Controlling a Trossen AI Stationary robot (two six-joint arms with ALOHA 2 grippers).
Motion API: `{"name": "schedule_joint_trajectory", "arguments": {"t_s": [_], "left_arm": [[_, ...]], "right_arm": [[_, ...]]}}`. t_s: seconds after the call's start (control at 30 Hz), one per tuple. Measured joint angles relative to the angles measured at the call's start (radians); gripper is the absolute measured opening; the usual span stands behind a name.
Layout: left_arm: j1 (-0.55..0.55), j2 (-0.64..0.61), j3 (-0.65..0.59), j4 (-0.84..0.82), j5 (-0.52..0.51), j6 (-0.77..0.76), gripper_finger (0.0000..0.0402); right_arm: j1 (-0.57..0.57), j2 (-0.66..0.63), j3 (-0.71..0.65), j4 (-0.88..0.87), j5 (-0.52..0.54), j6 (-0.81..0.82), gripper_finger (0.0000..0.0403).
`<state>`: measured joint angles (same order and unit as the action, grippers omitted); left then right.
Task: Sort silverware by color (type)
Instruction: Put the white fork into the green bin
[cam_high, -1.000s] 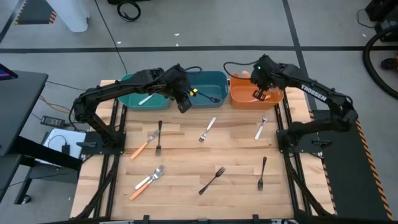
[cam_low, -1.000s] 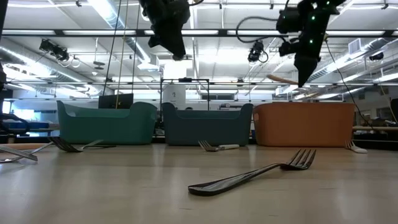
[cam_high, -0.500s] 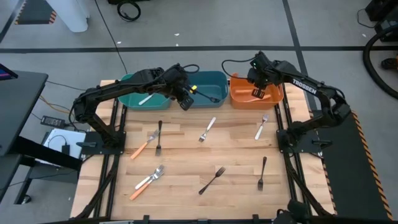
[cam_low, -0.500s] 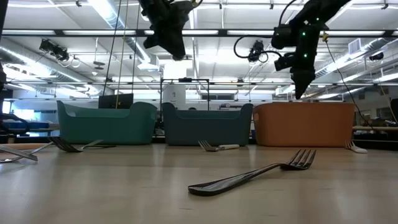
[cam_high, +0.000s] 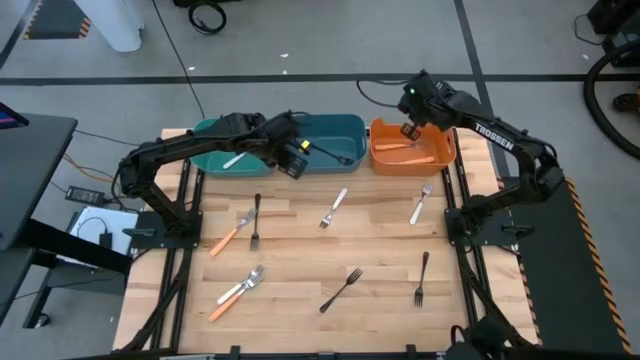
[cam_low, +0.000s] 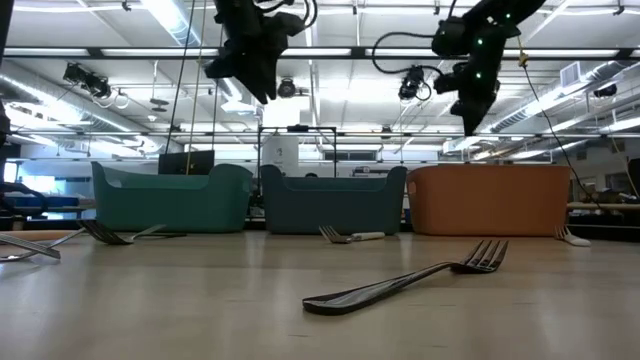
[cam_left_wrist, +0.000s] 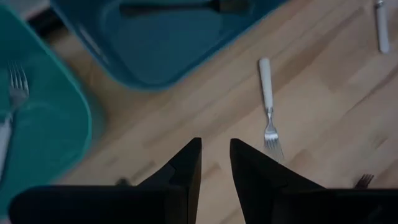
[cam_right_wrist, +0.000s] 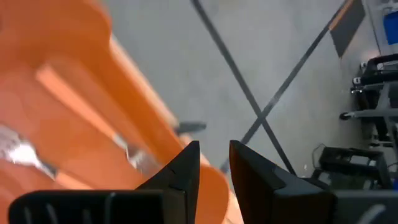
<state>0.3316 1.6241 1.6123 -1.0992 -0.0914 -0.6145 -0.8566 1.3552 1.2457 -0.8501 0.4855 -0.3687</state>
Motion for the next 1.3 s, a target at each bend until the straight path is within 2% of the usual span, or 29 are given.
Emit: {"name": "schedule_joint_trajectory", "arguments": {"t_s": [0.13,0.23,0.33,0.57,0.83,1.03,1.13,1.3], "left_arm": [[-0.039,0.000,0.000,-0.039,-0.005,-0.110,0.0094],[-0.078,0.000,0.000,-0.082,-0.052,-0.162,0.0094],[-0.107,0.000,0.000,-0.137,-0.092,-0.230,0.0094],[-0.146,0.000,0.000,-0.178,-0.087,-0.297,0.0094],[-0.169,0.018,-0.001,-0.196,-0.033,-0.286,0.0094],[-0.206,0.083,0.000,-0.213,-0.010,-0.266,0.0094],[-0.221,0.117,0.000,-0.209,-0.019,-0.196,0.0094],[-0.216,0.185,0.000,-0.040,-0.019,-0.106,0.0094]], "right_arm": [[0.000,0.000,0.027,0.055,-0.075,0.011,0.0094],[0.000,0.000,0.028,0.087,-0.120,0.012,0.0095],[0.000,0.000,0.028,0.110,-0.144,0.012,0.0094],[0.000,0.000,0.028,0.152,-0.147,0.010,0.0095],[0.000,0.000,0.028,0.178,-0.147,0.028,0.0095],[0.006,0.000,0.028,0.115,-0.147,0.125,0.0094],[0.023,0.000,0.028,0.101,-0.148,0.192,0.0094],[0.059,0.000,0.028,0.101,-0.148,0.217,0.0094]]}}
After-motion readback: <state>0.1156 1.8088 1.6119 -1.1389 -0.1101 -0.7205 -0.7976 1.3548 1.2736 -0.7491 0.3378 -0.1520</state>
